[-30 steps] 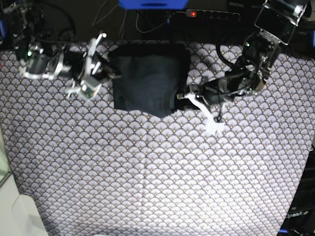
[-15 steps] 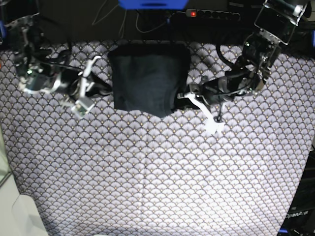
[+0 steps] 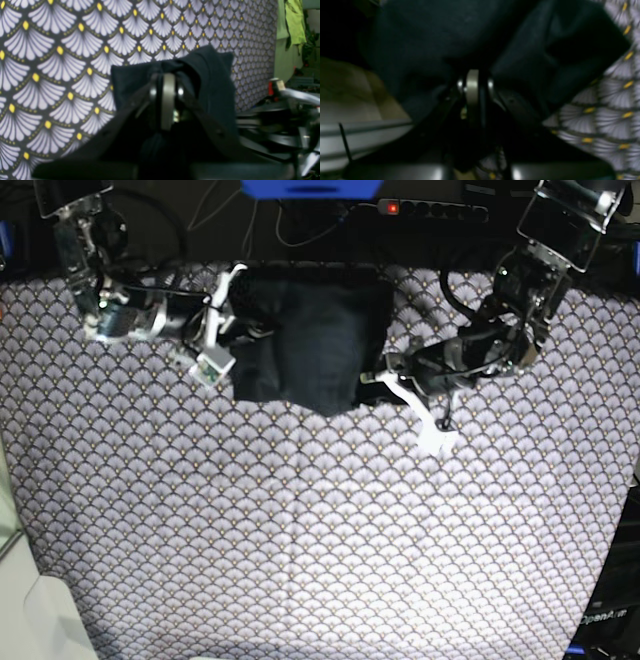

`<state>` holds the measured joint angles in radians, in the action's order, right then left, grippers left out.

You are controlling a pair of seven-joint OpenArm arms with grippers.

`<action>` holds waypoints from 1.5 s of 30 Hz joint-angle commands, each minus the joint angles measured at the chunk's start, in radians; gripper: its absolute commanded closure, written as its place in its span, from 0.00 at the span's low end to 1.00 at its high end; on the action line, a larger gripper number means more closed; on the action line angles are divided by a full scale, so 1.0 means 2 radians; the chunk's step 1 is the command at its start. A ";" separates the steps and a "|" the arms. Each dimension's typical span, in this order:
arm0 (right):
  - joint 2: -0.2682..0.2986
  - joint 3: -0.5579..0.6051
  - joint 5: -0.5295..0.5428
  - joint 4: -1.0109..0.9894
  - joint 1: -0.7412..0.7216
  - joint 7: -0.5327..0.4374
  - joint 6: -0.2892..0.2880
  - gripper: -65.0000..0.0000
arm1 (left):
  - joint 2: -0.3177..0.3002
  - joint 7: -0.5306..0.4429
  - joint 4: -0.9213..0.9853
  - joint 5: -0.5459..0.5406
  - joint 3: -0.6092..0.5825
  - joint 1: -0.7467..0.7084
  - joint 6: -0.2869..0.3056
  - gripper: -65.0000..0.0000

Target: Fold the T-shirt properly

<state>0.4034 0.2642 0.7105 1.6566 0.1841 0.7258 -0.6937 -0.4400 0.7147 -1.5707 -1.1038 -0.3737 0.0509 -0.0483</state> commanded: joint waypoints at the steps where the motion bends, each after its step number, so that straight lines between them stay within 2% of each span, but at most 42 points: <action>1: 0.004 0.006 0.007 -0.002 0.000 -0.012 -0.002 0.96 | -0.003 -0.006 -0.007 -0.007 0.005 0.010 0.007 1.00; 4: 0.007 0.018 0.007 -0.020 -0.003 -0.033 -0.002 0.96 | -0.003 -0.006 -0.007 -0.007 0.005 0.011 0.008 1.00; 8: 0.013 0.016 0.006 -0.040 -0.011 -0.038 -0.002 0.96 | -0.004 -0.006 -0.007 -0.007 0.003 0.019 0.008 1.00; 15: 0.020 0.013 -0.052 -0.043 -0.027 -0.038 -0.002 0.96 | -0.006 -0.005 -0.007 -0.007 0.005 0.021 0.008 1.00; 18: 0.029 0.013 -0.052 -0.042 -0.029 -0.038 -0.002 0.96 | -0.013 0.024 -0.007 -0.008 0.006 0.022 0.008 1.00; 24: 0.030 0.013 -0.053 -0.045 -0.036 -0.038 -0.002 0.96 | -0.019 0.073 -0.013 -0.011 0.008 0.035 0.008 1.00; 28: 0.030 0.013 -0.053 -0.045 -0.036 -0.038 -0.002 0.96 | -0.020 0.083 -0.013 -0.010 0.008 0.035 0.008 1.00; 34: 0.029 0.013 -0.053 -0.043 -0.036 -0.038 -0.002 0.96 | -0.018 0.080 -0.048 -0.008 0.008 0.033 0.009 0.66; 39: 0.030 0.013 -0.052 -0.018 -0.033 -0.036 -0.002 0.96 | -0.023 0.085 -0.076 -0.008 0.008 0.035 0.008 0.64; 43: 0.040 0.012 -0.052 0.051 -0.024 -0.023 -0.002 0.96 | -0.046 0.085 -0.077 -0.012 0.032 0.027 0.006 0.64; 45: 0.045 0.011 -0.052 0.090 -0.017 -0.013 -0.002 0.96 | -0.059 0.085 -0.077 -0.011 0.058 0.001 0.007 0.64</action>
<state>0.4854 0.2920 0.5846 1.8206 0.1543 0.7246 -0.6933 -0.5480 0.8829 -1.7092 -1.1053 -0.2619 0.0502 -0.0441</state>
